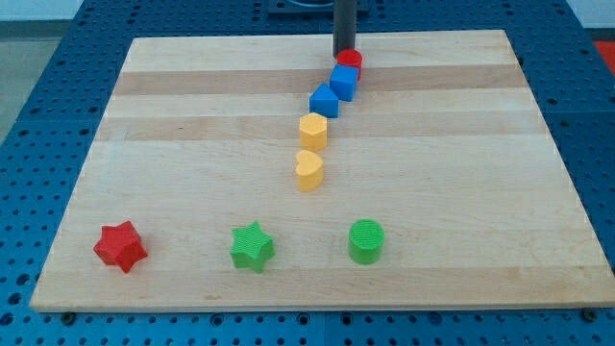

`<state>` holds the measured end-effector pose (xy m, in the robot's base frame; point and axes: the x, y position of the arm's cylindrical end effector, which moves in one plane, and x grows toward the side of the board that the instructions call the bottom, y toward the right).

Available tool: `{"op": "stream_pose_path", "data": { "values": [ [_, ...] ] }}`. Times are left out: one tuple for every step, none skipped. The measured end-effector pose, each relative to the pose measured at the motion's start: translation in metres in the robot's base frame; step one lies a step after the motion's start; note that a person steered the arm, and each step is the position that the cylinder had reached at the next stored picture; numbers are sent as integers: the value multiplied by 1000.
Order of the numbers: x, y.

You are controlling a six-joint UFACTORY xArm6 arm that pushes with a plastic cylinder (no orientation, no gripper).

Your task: Push the red circle at the bottom right of the board

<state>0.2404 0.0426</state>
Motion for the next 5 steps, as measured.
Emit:
{"op": "stream_pose_path", "data": {
  "values": [
    [9,2],
    [-2,2],
    [17,7],
    [39,56],
    [54,105]
  ]
}}
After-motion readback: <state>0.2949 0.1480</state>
